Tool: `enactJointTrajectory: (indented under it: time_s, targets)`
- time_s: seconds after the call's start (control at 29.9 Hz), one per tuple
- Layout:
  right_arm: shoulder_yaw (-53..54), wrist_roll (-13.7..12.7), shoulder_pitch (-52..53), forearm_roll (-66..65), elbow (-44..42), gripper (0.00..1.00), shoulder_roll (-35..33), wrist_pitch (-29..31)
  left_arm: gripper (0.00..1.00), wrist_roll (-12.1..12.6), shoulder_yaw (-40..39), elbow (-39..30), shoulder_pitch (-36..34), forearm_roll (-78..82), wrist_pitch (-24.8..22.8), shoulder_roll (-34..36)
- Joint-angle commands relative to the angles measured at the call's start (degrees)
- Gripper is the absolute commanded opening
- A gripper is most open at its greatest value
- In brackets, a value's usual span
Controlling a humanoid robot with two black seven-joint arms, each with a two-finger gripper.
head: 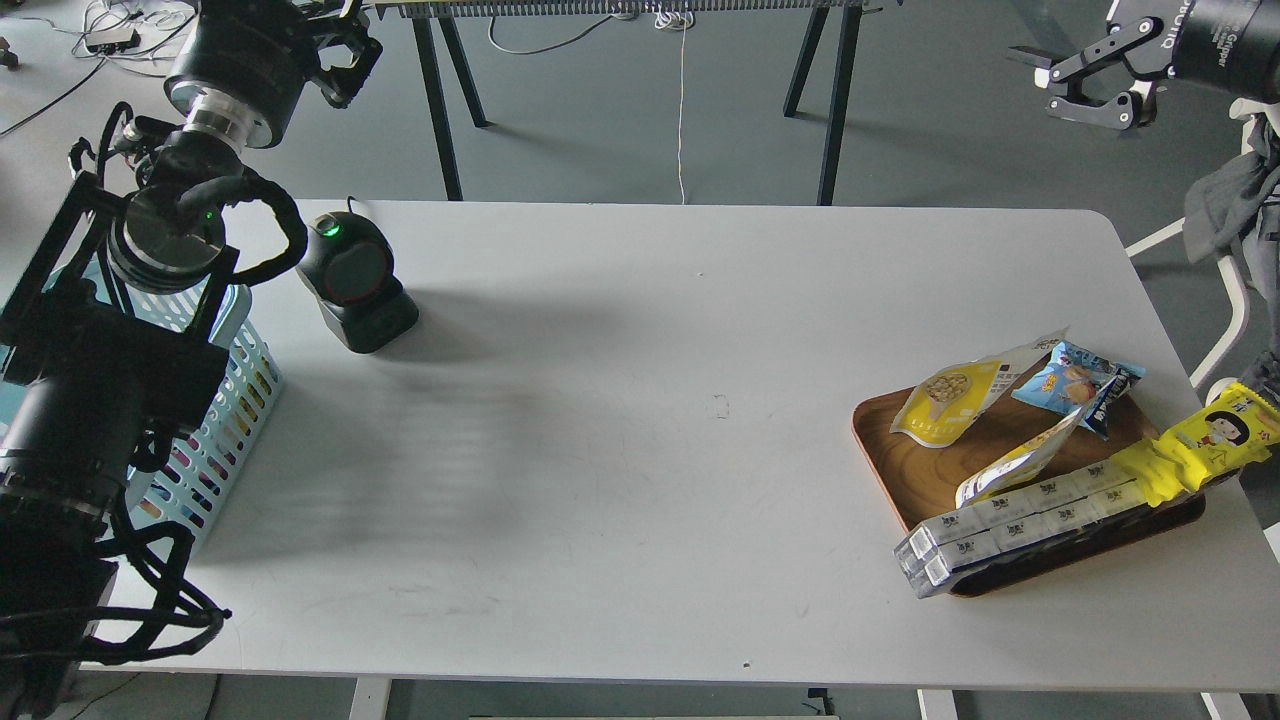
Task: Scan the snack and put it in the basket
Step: 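Lower the right gripper over the yellow snack packet on the wooden tray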
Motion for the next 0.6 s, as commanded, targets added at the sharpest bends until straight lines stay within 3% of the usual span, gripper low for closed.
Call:
enactJointTrajectory:
  time_s: [0.0,0.2,0.43,0.57]
  targets:
    - [-9.8,-0.5,6.8,-1.0,3.0,0.99,7.9,-2.6,1.00,0.0,-0.3,0.0,0.1,0.0,-0.8,0.2]
    - [-20.2,-6.3,13.1,-4.3,11.3,0.99,16.4,-9.8,1.00,-1.9,-0.2,0.1,0.7,-0.1,-3.3,0.0]
    - [-27.9,-10.1,17.0,-1.2,19.0,0.99,21.7,-17.2,1.00,-1.9,-0.2,0.3,1.8,-0.1,-4.9,-0.2]
    - [-29.1,-10.5,16.3,2.3,19.6,0.99,23.8,-17.8,1.00,-1.9,-0.3,0.3,1.9,-0.2,-5.7,0.1]
